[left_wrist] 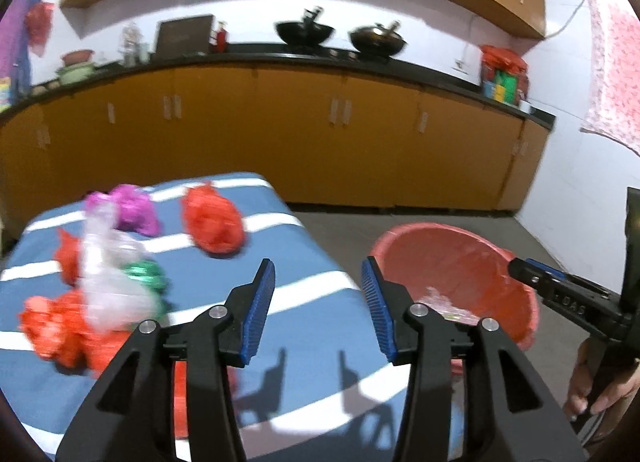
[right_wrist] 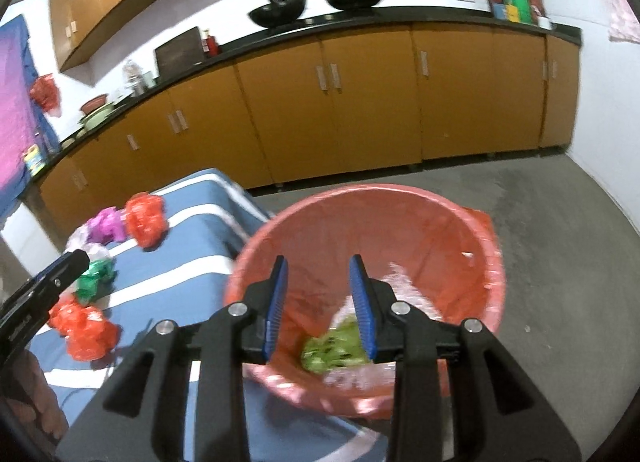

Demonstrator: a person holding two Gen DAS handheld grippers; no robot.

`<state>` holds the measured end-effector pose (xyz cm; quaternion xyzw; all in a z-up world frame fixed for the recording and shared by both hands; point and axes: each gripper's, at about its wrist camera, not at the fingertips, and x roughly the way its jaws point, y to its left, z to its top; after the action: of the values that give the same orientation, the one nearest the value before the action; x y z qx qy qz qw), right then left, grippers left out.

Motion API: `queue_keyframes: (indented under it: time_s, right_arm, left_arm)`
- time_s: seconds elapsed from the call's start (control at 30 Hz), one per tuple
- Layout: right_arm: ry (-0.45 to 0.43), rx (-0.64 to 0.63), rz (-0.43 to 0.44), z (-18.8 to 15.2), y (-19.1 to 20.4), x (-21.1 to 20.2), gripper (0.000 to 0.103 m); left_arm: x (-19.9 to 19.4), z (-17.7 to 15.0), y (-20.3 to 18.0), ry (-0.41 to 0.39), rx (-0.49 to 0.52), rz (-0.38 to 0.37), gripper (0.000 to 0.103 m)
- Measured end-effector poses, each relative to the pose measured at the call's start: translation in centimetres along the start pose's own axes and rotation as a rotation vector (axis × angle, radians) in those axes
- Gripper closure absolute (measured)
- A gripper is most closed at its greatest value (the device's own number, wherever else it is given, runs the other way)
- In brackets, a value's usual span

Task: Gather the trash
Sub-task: 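Move both tools back over the table toward the red bags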

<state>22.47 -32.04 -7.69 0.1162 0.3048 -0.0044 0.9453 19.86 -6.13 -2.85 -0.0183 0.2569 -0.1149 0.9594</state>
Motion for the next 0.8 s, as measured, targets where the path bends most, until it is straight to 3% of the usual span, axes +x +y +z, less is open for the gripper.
queue_keyframes:
  time_s: [0.23, 0.5, 0.63, 0.8]
  right_arm:
    - [0.014, -0.082, 0.14, -1.0, 6.8, -0.1, 0.066]
    - [0.071, -0.204, 0.312, -3.8, 16.6, 0.8, 0.062]
    - [0.081, -0.262, 0.369, -5.2, 20.6, 0.9, 0.056]
    - [0.088, -0.338, 0.407, -6.7, 24.3, 1.4, 0.042]
  left_arm:
    - [-4.5, -0.7, 7.9, -0.069, -0.062, 0.201, 0.049]
    - [-8.2, -2.9, 17.3, -0.075, -0.173, 0.465, 0.043]
    - [-9.3, -3.5, 19.3, -0.09, -0.181, 0.545, 0.039]
    - [-9.7, -4.2, 20.7, -0.097, -0.186, 0.579, 0.033]
